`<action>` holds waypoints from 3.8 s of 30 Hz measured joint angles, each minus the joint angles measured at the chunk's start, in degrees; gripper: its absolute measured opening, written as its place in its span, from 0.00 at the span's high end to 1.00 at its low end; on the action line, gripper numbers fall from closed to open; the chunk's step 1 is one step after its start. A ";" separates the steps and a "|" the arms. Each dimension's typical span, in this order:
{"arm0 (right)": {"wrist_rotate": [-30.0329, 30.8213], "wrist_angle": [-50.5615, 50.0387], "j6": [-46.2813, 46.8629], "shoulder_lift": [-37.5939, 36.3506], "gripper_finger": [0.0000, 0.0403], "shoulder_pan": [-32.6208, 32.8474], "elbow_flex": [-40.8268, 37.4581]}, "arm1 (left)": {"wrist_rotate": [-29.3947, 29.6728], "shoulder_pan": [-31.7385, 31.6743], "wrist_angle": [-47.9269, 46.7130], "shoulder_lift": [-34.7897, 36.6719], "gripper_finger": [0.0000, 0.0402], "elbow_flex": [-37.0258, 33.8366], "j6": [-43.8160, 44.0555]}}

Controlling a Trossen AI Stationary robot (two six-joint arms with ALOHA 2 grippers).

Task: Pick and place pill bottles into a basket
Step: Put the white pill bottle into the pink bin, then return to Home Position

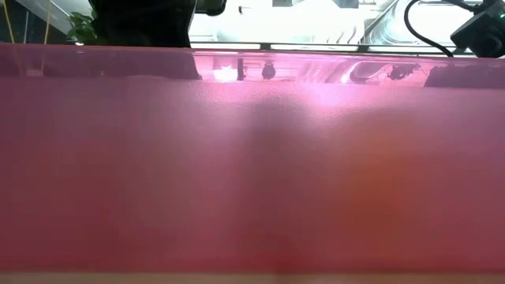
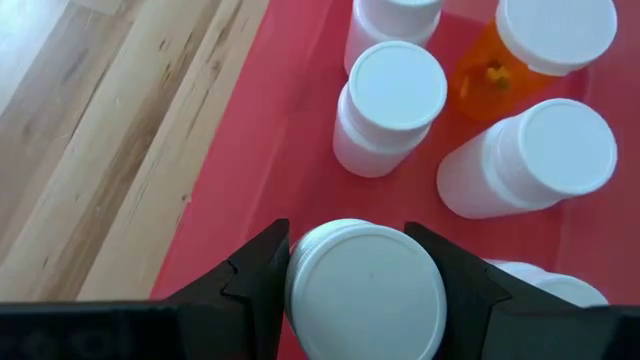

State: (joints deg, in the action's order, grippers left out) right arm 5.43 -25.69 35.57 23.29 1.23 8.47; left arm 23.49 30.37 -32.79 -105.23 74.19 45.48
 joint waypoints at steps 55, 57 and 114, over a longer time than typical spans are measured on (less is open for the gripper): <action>-3.80 -0.11 -4.10 0.00 0.35 0.00 0.00 | -7.31 -4.80 4.96 -5.74 0.30 -0.13 -0.21; -3.80 -0.11 -4.11 0.00 0.35 0.00 0.00 | -6.38 -5.06 4.85 -4.17 0.30 -0.08 -0.21; 0.85 4.55 -4.74 -0.05 0.35 0.00 -0.02 | 34.08 -6.34 -27.78 58.11 0.37 0.00 -10.14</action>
State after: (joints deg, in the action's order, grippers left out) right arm 6.28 -21.14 30.83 23.24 1.23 8.45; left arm 57.57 24.03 -60.57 -47.12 74.19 35.35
